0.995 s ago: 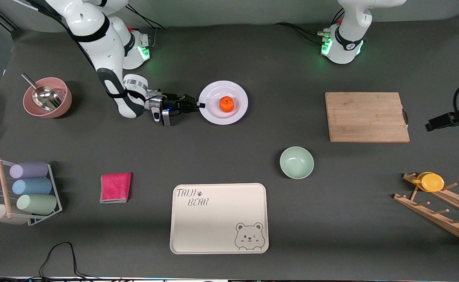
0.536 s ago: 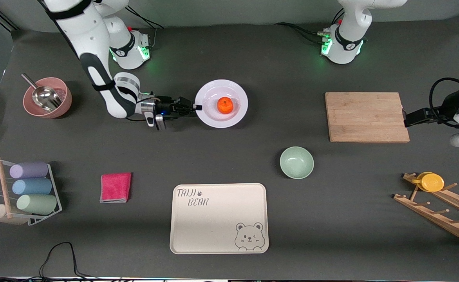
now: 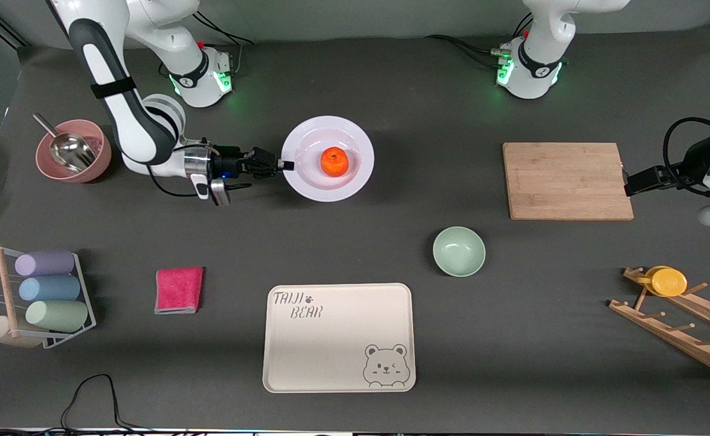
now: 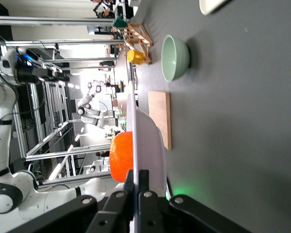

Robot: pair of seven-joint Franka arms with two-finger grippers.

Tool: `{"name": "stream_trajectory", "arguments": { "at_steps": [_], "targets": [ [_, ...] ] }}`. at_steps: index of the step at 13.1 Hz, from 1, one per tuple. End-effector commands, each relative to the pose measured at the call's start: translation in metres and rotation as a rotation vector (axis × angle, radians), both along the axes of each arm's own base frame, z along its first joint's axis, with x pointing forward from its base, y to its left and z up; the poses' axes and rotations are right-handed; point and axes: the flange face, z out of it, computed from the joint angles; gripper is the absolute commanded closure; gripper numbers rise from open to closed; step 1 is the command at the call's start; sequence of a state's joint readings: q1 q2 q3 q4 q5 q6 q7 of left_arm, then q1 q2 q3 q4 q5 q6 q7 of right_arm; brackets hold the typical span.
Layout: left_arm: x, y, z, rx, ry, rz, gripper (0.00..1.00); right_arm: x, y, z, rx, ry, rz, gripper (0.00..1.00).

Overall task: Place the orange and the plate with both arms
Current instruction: 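Slide the plate with the orange onto the cream bear tray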

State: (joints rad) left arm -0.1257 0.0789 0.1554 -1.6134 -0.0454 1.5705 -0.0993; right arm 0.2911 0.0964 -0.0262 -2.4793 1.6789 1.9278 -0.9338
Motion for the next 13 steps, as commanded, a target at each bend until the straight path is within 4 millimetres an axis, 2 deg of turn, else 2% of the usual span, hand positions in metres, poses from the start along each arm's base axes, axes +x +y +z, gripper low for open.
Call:
{"name": "stream_trajectory", "arguments": {
  "at_steps": [1,4,6,7,9,11,13],
  "targets": [
    [-0.002,0.003,0.015,0.023,-0.010,0.007,0.00,0.049,-0.001,0.003,0.002,0.021,-0.019,1.00],
    [-0.004,0.009,0.019,0.060,0.009,-0.011,0.00,0.129,0.008,0.000,0.009,-0.001,-0.036,1.00],
    [0.003,0.008,0.031,0.074,-0.015,-0.025,0.00,0.179,0.016,-0.012,0.019,-0.043,-0.043,1.00],
    [0.010,0.011,0.023,0.074,-0.005,-0.021,0.00,0.202,0.018,-0.020,0.026,-0.055,-0.053,1.00],
    [0.008,0.008,0.028,0.026,-0.011,-0.019,0.00,0.242,0.028,-0.030,0.044,-0.065,-0.065,1.00],
    [0.005,0.014,0.030,-0.013,0.003,-0.007,0.00,0.279,0.034,-0.040,0.054,-0.090,-0.073,1.00],
    [0.007,0.014,0.028,-0.003,0.004,-0.010,0.00,0.313,0.032,-0.050,0.048,-0.114,-0.088,1.00]
  ]
}}
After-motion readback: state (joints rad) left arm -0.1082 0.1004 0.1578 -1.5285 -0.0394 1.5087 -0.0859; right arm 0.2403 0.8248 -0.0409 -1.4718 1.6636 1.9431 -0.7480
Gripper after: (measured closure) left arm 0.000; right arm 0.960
